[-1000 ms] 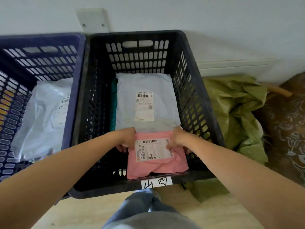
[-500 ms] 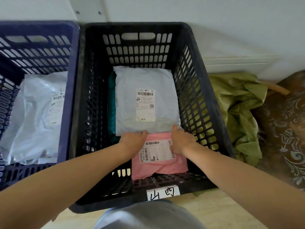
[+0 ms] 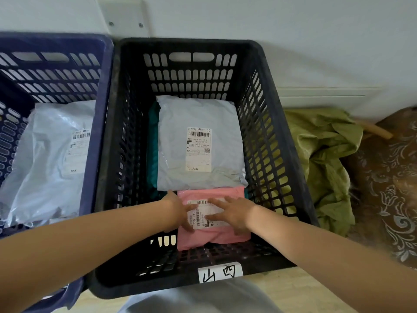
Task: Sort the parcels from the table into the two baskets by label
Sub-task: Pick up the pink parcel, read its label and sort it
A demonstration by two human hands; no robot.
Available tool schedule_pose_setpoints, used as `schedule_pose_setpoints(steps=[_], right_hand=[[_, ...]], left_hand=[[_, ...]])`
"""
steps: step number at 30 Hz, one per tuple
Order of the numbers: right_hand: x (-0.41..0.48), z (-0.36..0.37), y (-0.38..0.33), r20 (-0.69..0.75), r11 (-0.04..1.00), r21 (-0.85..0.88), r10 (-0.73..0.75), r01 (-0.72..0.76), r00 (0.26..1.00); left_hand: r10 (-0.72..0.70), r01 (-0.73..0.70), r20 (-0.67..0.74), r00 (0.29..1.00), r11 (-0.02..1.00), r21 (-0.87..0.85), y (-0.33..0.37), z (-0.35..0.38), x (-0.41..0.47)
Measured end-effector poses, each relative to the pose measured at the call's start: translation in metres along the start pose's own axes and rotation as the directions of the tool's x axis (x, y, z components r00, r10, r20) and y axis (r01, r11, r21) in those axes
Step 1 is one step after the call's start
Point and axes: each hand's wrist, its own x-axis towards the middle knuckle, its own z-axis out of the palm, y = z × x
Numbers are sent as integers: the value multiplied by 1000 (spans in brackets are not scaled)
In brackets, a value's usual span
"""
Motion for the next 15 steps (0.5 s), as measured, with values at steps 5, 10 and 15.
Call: schedule_pose_setpoints(steps=[5,10,15], right_hand=[[-4,3,6,133,996,-1,84,-85,988],[-4,5,9,173,991,60,104,-116,979],[-2,-2,9,-54,978,189,106,-94,993]], left_hand=[[16,-20,-37,999,995,-97,5,13,19],[13,-24,-60,998,982,-189,3,16,21],[-29,-33,-132,991,898,-439,3,12,10]])
